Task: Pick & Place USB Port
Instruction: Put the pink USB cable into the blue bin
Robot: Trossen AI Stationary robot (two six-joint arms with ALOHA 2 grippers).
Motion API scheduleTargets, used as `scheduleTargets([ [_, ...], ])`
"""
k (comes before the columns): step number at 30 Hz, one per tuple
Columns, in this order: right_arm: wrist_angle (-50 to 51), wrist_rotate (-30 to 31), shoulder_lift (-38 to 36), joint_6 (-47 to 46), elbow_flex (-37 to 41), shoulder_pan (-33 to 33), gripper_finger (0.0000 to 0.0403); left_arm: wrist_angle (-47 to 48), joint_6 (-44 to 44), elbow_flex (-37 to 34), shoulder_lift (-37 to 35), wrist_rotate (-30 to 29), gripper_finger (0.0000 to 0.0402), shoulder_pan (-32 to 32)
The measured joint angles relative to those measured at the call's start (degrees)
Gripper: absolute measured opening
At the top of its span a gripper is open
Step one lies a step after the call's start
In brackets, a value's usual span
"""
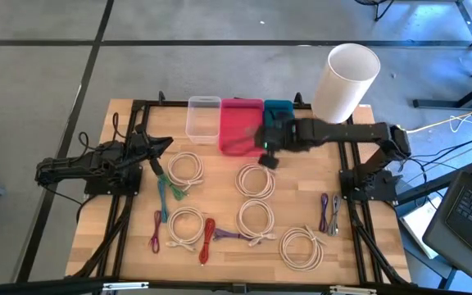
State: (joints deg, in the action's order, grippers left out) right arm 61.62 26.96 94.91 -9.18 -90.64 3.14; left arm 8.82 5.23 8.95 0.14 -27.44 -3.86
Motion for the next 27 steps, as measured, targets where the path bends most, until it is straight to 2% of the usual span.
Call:
scheduleTargets([
  [2,-1.6,-0.3,0.0,-2.8,-2.7,2.8,0.0013,0.0,0.0,0.0,0.0,0.0,0.0031,0.0],
  [5,-3.6,-3.8,-0.1,-9.0,-5.8,7.8,0.0016,0.0,0.0,0.0,0.0,0.0,0.0031,0.0],
  [7,-5.2,-4.5,-0.1,-9.7,-6.9,10.8,0.0020,0.0,0.0,0.0,0.0,0.0,0.0031,0.0],
  [12,-7.4,-4.6,-0.1,-10.2,-7.4,17.8,0.0013,0.0,0.0,0.0,0.0,0.0,0.0031,0.0],
  [17,-6.1,-5.6,-0.1,-15.1,-7.4,23.6,0.0012,0.0,0.0,0.0,0.0,0.0,0.0031,0.0],
  [21,-4.4,-5.6,-0.1,-19.3,-7.4,25.9,0.0012,0.0,0.0,0.0,0.0,0.0,0.0031,0.0],
  [27,-2.6,-3.3,2.2,-23.7,-7.4,26.0,0.0012,0.0,0.0,0.0,0.0,0.0,0.0031,0.0],
])
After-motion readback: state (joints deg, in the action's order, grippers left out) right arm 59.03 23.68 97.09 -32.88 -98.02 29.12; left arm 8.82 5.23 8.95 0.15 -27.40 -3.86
